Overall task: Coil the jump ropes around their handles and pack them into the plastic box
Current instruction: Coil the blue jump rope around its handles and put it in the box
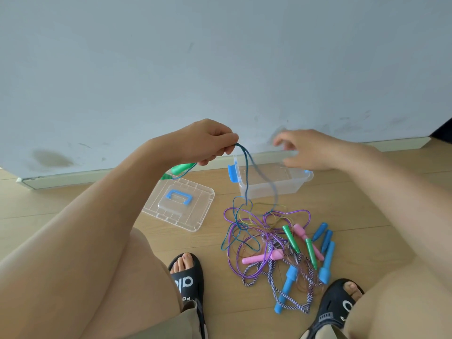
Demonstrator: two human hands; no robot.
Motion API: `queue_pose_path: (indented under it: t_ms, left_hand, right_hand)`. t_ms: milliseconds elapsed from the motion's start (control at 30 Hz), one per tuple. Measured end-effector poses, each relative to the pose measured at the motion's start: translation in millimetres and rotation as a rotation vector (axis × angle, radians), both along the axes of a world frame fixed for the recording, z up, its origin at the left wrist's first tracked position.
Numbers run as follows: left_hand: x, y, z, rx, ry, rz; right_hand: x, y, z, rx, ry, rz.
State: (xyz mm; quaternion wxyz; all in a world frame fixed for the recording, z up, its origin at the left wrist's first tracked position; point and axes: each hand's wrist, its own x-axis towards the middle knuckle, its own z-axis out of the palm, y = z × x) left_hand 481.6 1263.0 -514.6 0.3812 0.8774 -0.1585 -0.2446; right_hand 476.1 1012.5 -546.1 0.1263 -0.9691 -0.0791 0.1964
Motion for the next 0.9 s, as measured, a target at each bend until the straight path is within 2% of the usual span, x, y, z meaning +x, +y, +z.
queue_pose_path:
  t_ms: [67, 133, 233, 300, 433, 733, 800, 900]
  left_hand:
    - [0.7, -2.7, -0.3, -0.014, 0.013, 0.003]
    - [1.2, -4.1, -0.9, -0.016, 0.014, 0.004]
    - [0.8, -4.0, -1.0, 0.001, 0.007, -0.01]
    - [1.1, -2.1, -1.0, -0.011, 0.014, -0.005]
    - [1.0, -1.0, -0.3, -0.059, 0.034, 0.003]
    - [1.5, -0.9, -0.6, -0.032, 0.047, -0.033]
    - [3.0, 2.9, -0.4, -0.016, 0.028, -0.018]
    - [5.0, 11.3, 0.0, -0.021, 0.013, 0.023]
  right_hand:
    - [-11.6, 25.6, 7.9, 0.38, -0.084, 0.041]
    - [-21.0, 47.7, 9.6, 0.487, -0.212, 0.094]
    - [-26.9, 60.8, 1.2, 0.312, -0.434, 0.192]
    - [-24.9, 58.2, -2.0, 0.259, -0.465, 0.178]
    - [-25.0, 60.4, -5.3, 0.297, -0.564, 0.201]
    - [-23.0, 51.3, 0.0, 0.076, -0.815, 0.357]
    - [-19.7, 44.1, 1.9, 0.035, -0.785, 0.338]
    - [-7.0, 18.5, 2.6, -0.095, -0.594, 0.178]
